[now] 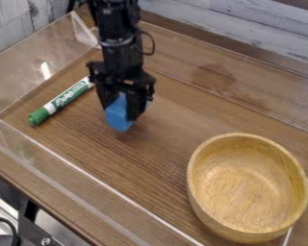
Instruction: Put the blue block in the brown bowl
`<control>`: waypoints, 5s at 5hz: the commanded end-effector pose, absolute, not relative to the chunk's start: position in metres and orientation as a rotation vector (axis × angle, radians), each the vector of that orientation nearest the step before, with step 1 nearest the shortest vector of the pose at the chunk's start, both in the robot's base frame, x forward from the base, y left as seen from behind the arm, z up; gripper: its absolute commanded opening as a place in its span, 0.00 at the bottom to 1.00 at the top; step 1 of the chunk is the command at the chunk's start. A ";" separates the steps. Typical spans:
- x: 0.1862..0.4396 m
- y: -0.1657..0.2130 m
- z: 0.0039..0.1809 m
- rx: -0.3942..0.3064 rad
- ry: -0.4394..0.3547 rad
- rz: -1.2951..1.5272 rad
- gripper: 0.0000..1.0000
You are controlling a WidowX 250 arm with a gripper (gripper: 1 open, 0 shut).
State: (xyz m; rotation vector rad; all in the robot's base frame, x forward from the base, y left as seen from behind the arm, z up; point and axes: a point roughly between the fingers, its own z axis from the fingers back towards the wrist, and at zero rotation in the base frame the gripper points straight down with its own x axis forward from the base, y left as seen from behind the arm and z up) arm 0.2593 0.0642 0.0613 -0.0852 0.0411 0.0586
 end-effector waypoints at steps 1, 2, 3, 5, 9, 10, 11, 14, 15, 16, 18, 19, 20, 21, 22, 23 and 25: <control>0.269 0.057 0.109 -0.046 -0.040 0.049 0.00; 0.265 0.042 0.141 -0.037 -0.058 0.040 0.00; 0.258 0.026 0.160 -0.034 -0.069 0.008 0.00; 0.230 -0.015 0.167 -0.049 -0.063 -0.067 0.00; 0.206 -0.078 0.174 -0.049 -0.079 -0.100 0.00; 0.214 -0.069 0.177 -0.039 -0.095 -0.102 0.00; 0.227 -0.056 0.180 -0.023 -0.117 -0.087 0.00; 0.283 0.023 0.173 0.007 -0.167 -0.049 0.00; 0.301 0.035 0.163 0.023 -0.164 -0.053 0.00; 0.319 0.045 0.151 0.035 -0.160 -0.059 0.00; 0.350 0.067 0.127 0.065 -0.153 -0.054 0.00; 0.363 0.075 0.115 0.074 -0.148 -0.048 0.00; 0.375 0.080 0.104 0.078 -0.143 -0.039 0.00; 0.377 0.085 0.094 0.081 -0.137 -0.034 0.00; 0.376 0.089 0.089 0.084 -0.138 -0.038 0.00; 0.372 0.093 0.085 0.088 -0.142 -0.042 0.00; 0.372 0.098 0.082 0.100 -0.161 -0.053 0.00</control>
